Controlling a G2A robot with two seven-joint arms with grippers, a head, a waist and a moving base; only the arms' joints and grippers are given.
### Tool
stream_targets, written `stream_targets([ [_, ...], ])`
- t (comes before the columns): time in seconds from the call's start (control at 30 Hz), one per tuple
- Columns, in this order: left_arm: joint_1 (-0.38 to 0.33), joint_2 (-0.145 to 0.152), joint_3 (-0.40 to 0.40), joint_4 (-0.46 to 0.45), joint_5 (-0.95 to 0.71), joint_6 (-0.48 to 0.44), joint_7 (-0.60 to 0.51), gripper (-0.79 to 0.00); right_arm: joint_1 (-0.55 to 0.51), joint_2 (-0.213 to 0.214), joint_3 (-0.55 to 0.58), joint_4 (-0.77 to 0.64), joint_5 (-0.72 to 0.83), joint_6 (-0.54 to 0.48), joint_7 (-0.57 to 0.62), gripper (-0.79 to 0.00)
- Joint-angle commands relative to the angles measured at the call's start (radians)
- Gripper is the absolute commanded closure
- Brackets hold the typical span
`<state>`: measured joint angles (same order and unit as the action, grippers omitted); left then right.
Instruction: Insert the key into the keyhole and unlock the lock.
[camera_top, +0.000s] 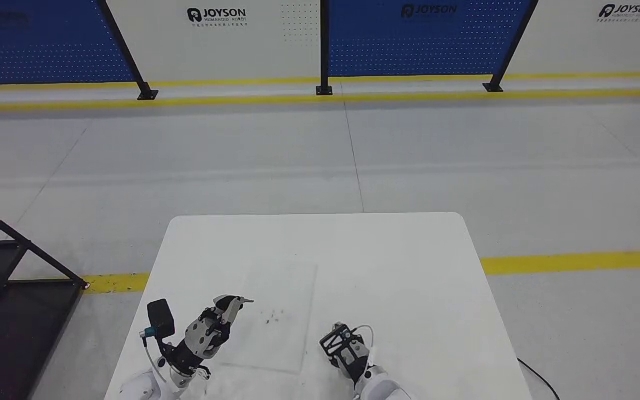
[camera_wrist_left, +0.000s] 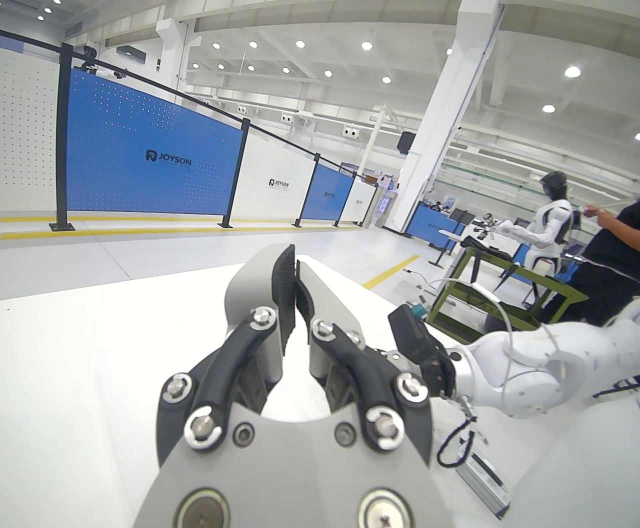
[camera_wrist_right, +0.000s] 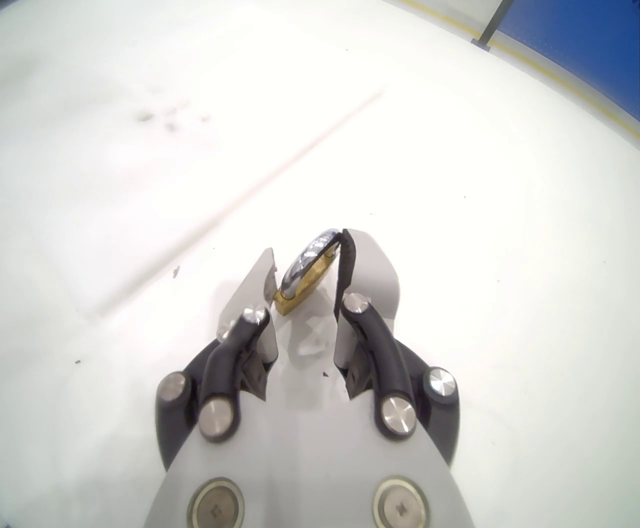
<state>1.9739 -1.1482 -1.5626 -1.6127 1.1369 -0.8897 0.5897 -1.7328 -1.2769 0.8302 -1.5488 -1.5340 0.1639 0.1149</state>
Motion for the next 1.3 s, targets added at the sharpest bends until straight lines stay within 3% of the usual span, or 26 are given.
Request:
stream_targets([
  [0.0, 0.0, 0.0, 0.0, 0.0, 0.0, 0.0, 0.0, 0.0, 0.003, -0.001, -0.001, 0.003, 0.003, -0.001, 0.002, -0.132],
  [0.1, 0.0, 0.0, 0.0, 0.0, 0.0, 0.0, 0.0, 0.0, 0.009, -0.003, -0.001, 0.01, 0.008, -0.004, 0.003, -0.009],
  [0.33, 0.0, 0.0, 0.0, 0.0, 0.0, 0.0, 0.0, 0.0, 0.022, -0.004, 0.012, 0.009, 0.044, -0.033, 0.001, 0.0],
  [0.43, 0.0, 0.0, 0.0, 0.0, 0.0, 0.0, 0.0, 0.0, 0.016, 0.002, 0.049, -0.03, 0.118, -0.091, -0.033, 0.0],
  [0.53, -0.005, -0.001, 0.007, -0.004, -0.01, 0.004, -0.008, 0.0, -0.004, 0.013, 0.114, -0.083, 0.254, -0.206, -0.11, 0.0],
  [0.7, -0.018, -0.006, 0.047, -0.009, -0.089, -0.043, 0.008, 0.0, -0.036, 0.032, 0.215, -0.125, 0.546, -0.514, -0.246, 0.0],
  [0.87, -0.053, -0.011, 0.111, 0.028, -0.165, -0.121, -0.008, 0.0, -0.01, 0.038, 0.24, -0.101, 0.797, -0.802, -0.27, 0.0],
  [1.07, -0.076, -0.016, 0.155, 0.039, -0.201, -0.123, -0.017, 0.0, 0.022, 0.037, 0.208, -0.075, 0.938, -0.998, -0.261, 0.0],
  [1.27, -0.076, -0.016, 0.155, 0.039, -0.201, -0.123, -0.017, 0.0, 0.031, 0.04, 0.216, -0.072, 0.927, -1.0, -0.237, 0.0],
])
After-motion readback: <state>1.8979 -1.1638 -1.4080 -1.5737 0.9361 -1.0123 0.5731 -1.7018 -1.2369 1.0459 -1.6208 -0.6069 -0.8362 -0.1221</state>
